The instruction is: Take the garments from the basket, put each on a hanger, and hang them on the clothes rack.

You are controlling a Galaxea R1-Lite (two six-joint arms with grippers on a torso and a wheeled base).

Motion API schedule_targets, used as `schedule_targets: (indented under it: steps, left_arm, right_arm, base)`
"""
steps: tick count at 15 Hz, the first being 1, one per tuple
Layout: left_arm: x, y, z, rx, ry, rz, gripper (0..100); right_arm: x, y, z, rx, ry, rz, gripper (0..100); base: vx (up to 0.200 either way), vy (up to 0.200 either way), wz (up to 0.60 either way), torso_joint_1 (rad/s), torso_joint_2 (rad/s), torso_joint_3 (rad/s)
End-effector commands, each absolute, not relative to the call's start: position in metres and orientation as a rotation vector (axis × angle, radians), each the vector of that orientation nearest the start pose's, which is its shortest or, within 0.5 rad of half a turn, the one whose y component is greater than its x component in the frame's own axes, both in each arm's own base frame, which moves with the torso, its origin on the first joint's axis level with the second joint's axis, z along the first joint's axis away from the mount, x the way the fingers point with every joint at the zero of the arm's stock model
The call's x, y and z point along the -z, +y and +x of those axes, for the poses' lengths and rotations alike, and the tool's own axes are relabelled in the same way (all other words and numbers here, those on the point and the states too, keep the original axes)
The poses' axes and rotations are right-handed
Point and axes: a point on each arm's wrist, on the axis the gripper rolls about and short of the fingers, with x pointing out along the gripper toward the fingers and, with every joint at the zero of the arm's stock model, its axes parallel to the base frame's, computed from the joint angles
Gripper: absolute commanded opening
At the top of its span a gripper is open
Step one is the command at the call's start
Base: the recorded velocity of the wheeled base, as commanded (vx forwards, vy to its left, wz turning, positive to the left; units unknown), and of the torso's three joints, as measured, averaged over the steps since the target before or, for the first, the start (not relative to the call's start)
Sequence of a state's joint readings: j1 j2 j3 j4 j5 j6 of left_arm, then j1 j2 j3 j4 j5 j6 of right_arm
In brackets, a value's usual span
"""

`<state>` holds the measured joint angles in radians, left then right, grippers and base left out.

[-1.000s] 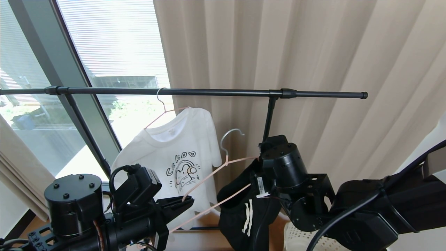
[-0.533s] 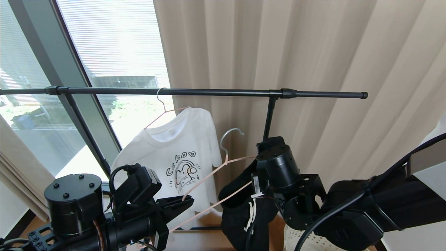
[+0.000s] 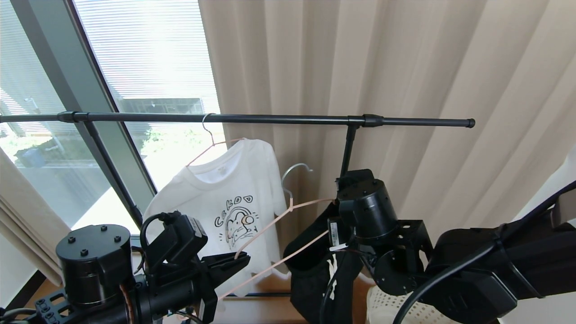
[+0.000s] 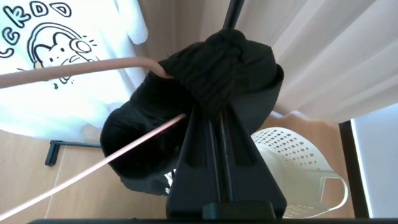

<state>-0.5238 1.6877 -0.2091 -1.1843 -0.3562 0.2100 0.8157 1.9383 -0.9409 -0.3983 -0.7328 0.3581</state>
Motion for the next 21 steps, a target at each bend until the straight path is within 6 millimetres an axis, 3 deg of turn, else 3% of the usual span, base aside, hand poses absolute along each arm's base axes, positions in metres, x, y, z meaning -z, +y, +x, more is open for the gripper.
schedule_targets:
  steps: [1,11,21]
  left_arm:
    - [-0.101,-0.118,0.19,0.9,0.212,0.22,0]
    - [-0.097,-0.12,0.193,0.893,0.158,0.19,0]
    - [-0.093,-0.121,0.192,0.891,0.082,0.143,0]
  right_arm:
    - [-0.138,0.239,0.238,-0.026,0.397,-0.038,0]
    - [-0.165,0.25,0.201,-0.143,0.357,-0.017,0]
    - [-0.175,0.269,0.163,-0.278,0.336,-0.012,0]
  base:
    - [0.0,0.0,0.0,0.0,0.0,0.0]
    - [0.0,0.0,0.0,0.0,0.0,0.0]
    - [0.0,0.0,0.0,0.0,0.0,0.0]
